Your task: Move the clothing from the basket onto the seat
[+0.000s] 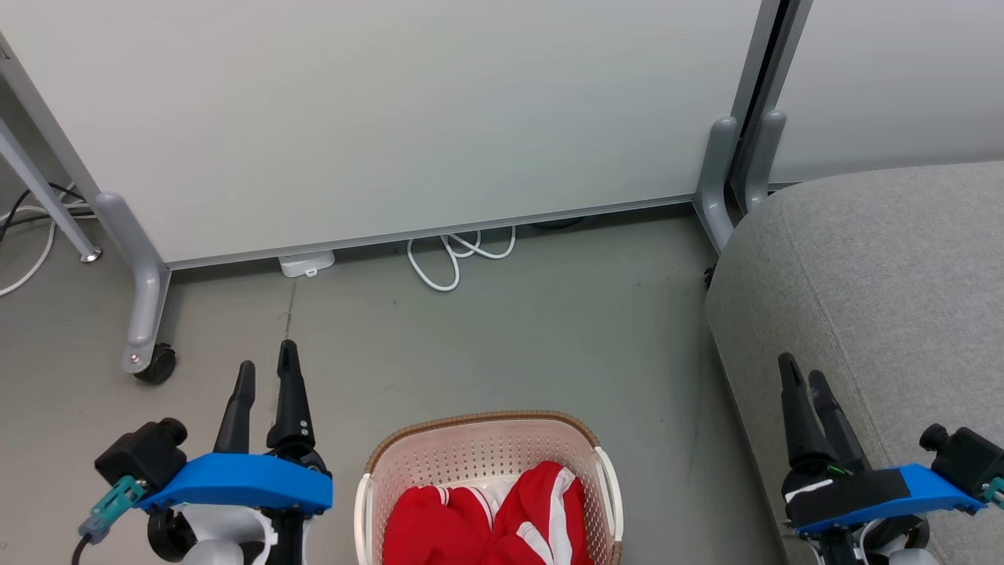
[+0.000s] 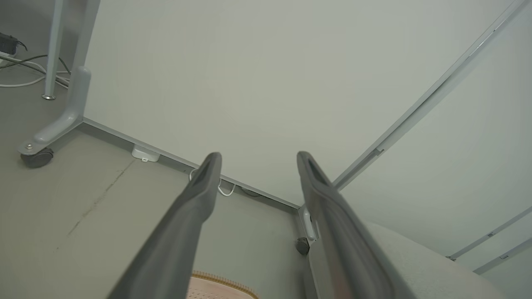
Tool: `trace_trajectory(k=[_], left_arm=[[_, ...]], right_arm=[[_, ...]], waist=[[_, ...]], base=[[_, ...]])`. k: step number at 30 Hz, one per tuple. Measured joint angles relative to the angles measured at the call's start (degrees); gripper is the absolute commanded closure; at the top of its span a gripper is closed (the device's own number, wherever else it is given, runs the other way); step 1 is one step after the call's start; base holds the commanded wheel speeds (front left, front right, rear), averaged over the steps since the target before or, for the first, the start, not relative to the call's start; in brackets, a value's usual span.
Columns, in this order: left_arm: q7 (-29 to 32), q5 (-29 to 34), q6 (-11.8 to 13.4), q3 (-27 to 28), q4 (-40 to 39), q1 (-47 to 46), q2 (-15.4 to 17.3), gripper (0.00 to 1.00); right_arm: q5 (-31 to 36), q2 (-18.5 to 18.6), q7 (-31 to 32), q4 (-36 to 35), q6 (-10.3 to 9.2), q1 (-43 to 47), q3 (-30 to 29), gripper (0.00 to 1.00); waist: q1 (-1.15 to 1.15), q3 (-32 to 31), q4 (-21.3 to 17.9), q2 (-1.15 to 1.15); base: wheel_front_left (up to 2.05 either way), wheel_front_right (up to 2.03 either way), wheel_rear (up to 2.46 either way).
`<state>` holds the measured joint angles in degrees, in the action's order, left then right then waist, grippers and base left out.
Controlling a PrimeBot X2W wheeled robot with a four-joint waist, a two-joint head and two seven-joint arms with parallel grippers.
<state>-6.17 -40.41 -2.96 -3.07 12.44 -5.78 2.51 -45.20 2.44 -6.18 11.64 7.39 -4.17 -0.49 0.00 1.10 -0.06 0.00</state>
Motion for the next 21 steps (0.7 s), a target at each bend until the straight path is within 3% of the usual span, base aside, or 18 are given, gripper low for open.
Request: trace_trajectory(k=[21], left_arm=[[-3.1, 15.4, 1.2, -3.4, 0.7, -0.6, 0.1, 0.00]], right_arm=[[14.2, 0.1, -3.1, 1.2, 0.01, -0.1, 0.8, 0.00]], waist=[[0.00, 0.0, 0.2, 0.00]], base=[[0.00, 0.00, 0.00]])
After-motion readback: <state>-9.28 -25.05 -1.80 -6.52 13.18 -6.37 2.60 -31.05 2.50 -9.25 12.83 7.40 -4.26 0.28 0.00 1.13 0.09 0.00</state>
